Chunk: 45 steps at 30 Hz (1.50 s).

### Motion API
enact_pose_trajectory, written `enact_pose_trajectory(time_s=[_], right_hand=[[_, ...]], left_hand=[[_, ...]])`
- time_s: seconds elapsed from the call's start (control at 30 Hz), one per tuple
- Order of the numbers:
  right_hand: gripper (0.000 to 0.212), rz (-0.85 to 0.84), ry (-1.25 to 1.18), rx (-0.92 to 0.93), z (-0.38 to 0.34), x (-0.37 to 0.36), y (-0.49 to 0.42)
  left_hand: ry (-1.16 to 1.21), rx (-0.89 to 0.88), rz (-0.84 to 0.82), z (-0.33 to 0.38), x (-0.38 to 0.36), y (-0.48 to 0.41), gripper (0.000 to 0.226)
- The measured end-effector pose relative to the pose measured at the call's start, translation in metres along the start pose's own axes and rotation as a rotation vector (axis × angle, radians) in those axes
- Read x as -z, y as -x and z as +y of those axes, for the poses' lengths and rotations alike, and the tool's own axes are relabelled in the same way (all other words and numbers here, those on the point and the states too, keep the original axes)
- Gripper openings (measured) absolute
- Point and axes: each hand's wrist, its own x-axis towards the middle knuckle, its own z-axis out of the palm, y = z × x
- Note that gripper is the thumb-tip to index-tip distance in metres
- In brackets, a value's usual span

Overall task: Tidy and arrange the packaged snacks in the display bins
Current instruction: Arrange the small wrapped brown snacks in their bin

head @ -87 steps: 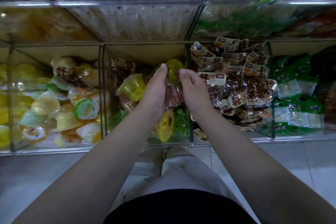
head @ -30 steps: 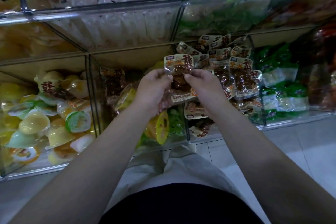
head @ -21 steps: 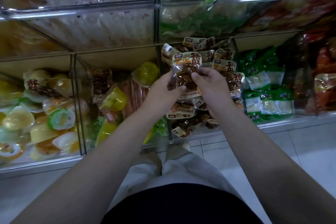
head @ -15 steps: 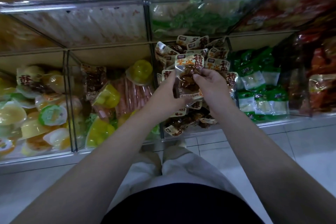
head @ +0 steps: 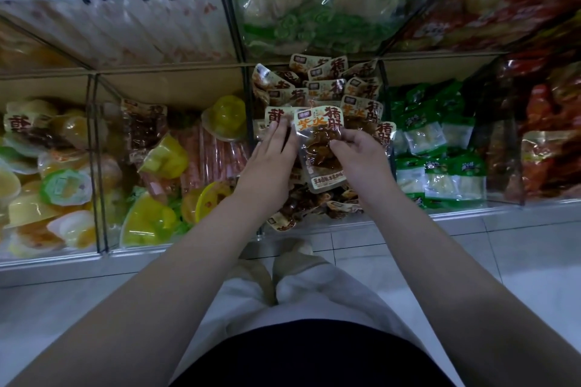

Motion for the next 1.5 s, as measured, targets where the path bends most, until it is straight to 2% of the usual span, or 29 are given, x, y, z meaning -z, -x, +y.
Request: enact_pose_trajectory(time_s=[0.23,0.43,0.57,0.8,0.93,1.1,1.33,1.5], right_hand=[[0.036,0.01,0.022,0.016,0.007,0.007,-0.001],[0.034,0.092,0.034,0.092,0.004,0.012,-0.003],[0.037,0.109,0.048,0.131,0.005,0.012,-0.006],[0.039,0.096,0.369,0.297,0.011,0.013,-0.01],[0.04,0.067,0.44,0.346,0.011,0.012,-0.007],[0.034,0.094,0.293,0.354,-0.001,0.007,0.0],[0.03,0.071,0.099,0.416,-0.032,-0.016,0.013],[0.031,-0.012,-0.019,0.403,-0.041,-0.046,0.018]], left_hand=[[0.014,0.003,0.026,0.001,0.008,-0.016,0.095],[-0.042,0.108,-0.106,0.007,0.011,-0.021,0.117],[0.009,0.16,-0.072,0.016,0.009,-0.017,0.122],[0.098,0.088,-0.003,0.023,0.006,-0.012,0.108],[0.148,0.077,-0.008,0.024,0.005,-0.011,0.11],[0.402,0.067,0.032,0.026,0.013,-0.009,0.105],[1.066,0.205,0.122,0.026,0.045,0.003,0.065],[1.241,0.258,0.176,0.005,0.056,0.007,0.058]])
